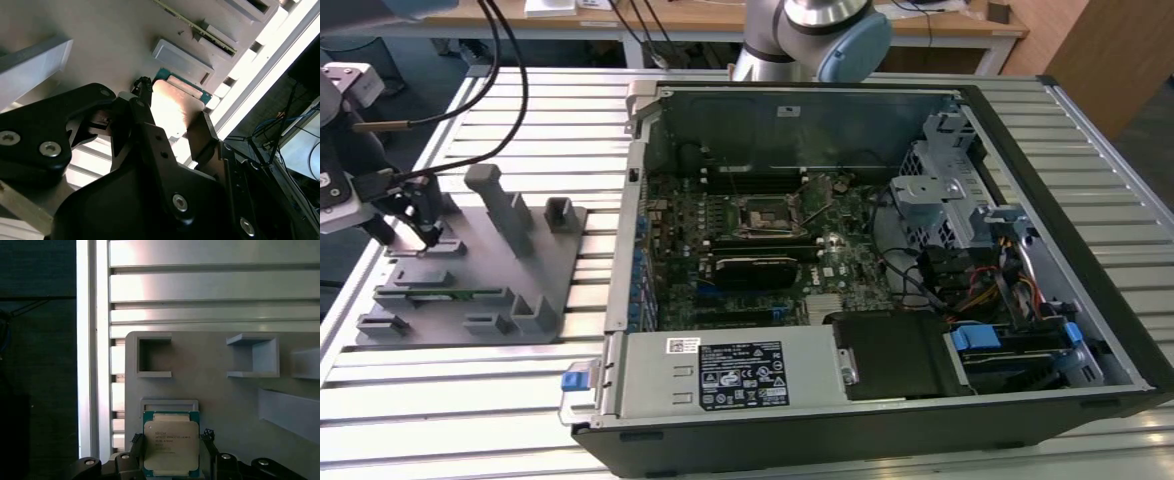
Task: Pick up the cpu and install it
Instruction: 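Pick up the cpu and move it towards the insertion slot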
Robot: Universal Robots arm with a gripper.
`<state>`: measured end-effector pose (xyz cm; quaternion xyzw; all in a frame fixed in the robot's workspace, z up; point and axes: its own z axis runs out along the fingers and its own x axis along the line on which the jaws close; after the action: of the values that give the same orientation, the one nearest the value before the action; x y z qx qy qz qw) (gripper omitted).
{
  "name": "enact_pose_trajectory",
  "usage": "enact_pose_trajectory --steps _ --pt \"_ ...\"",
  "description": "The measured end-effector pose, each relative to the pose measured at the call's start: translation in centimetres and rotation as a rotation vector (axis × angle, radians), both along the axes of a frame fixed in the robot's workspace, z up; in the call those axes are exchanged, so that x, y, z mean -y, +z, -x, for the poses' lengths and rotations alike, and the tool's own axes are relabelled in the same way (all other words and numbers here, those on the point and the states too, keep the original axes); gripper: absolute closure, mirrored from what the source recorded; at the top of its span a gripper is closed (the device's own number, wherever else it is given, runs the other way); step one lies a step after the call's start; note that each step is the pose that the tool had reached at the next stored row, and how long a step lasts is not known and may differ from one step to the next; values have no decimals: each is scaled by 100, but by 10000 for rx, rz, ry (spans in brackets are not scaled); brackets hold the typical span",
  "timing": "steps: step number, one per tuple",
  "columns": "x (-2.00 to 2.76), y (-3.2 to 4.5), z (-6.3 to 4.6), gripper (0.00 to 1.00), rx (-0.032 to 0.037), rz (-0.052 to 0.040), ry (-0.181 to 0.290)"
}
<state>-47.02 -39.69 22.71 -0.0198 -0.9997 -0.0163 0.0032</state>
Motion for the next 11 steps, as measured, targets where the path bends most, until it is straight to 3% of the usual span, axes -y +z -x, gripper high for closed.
enact_pose_trajectory --steps 11 --pt "-6 50 0 47 1 -1 0"
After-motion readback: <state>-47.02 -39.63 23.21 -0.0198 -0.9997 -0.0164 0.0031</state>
